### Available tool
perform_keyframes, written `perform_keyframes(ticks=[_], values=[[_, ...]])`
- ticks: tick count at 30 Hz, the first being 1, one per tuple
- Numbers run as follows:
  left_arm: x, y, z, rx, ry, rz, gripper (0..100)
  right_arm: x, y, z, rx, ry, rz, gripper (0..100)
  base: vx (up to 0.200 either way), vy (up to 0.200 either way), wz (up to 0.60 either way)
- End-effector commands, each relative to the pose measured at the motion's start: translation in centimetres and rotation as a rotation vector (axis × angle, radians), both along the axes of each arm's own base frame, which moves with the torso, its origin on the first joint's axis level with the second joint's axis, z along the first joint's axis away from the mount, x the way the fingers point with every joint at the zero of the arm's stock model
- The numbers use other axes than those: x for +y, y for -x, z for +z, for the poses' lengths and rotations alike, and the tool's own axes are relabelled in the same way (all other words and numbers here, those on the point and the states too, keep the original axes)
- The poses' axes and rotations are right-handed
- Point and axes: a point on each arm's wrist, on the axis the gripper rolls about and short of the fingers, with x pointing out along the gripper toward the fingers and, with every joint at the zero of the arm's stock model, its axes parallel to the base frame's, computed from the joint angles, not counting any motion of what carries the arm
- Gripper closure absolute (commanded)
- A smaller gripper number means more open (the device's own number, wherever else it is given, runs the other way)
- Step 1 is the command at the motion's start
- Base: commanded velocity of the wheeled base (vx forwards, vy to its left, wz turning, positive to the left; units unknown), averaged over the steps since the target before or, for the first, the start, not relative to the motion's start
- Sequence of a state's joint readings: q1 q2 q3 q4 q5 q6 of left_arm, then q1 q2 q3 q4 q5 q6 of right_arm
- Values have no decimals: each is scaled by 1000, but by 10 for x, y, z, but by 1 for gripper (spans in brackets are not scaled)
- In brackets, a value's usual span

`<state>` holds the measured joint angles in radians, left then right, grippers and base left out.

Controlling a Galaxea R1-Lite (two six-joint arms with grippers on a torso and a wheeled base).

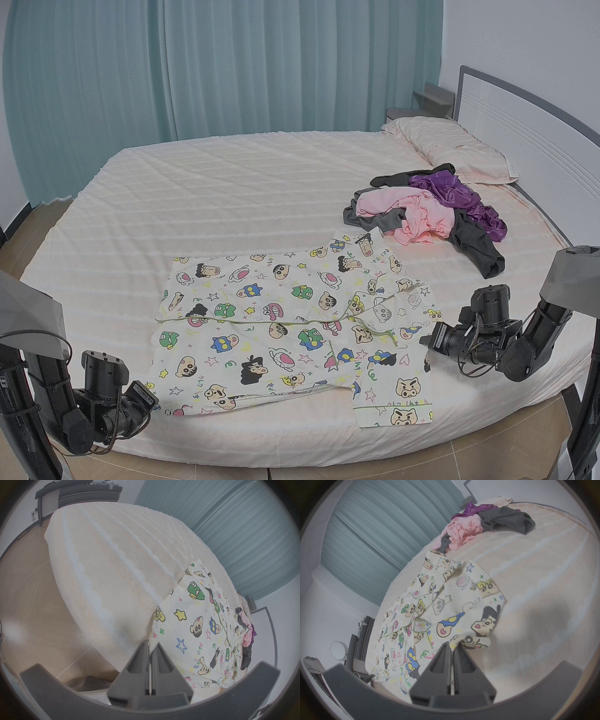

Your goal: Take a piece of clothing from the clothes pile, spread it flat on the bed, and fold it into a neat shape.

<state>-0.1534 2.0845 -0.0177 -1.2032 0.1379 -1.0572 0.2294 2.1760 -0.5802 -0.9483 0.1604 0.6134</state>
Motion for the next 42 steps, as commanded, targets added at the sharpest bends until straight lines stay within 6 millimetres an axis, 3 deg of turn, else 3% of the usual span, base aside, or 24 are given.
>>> perform_keyframes(ticks=[1,5,10,15,20,23,31,42], values=[[0,2,-8,32,-5,2,100,2,-9,2,-21,-9,13,0,0,0,0],[0,-1,-11,18,-2,3,100,0,-6,-4,3,4,25,0,0,0,0],[-1,-1,-11,15,-1,-1,100,-24,-2,8,-26,5,-59,0,0,0,0],[-1,-1,-10,8,4,0,100,-37,38,29,-15,-9,-66,0,0,0,0],[-1,-1,-8,-1,7,2,100,-24,83,19,97,-3,36,0,0,0,0],[0,-1,-5,-12,11,4,100,-17,99,10,163,2,95,0,0,0,0],[0,-1,-1,-29,19,7,100,2,106,-9,249,33,180,0,0,0,0],[-1,-1,-1,-30,18,3,100,7,99,-26,253,33,189,0,0,0,0]])
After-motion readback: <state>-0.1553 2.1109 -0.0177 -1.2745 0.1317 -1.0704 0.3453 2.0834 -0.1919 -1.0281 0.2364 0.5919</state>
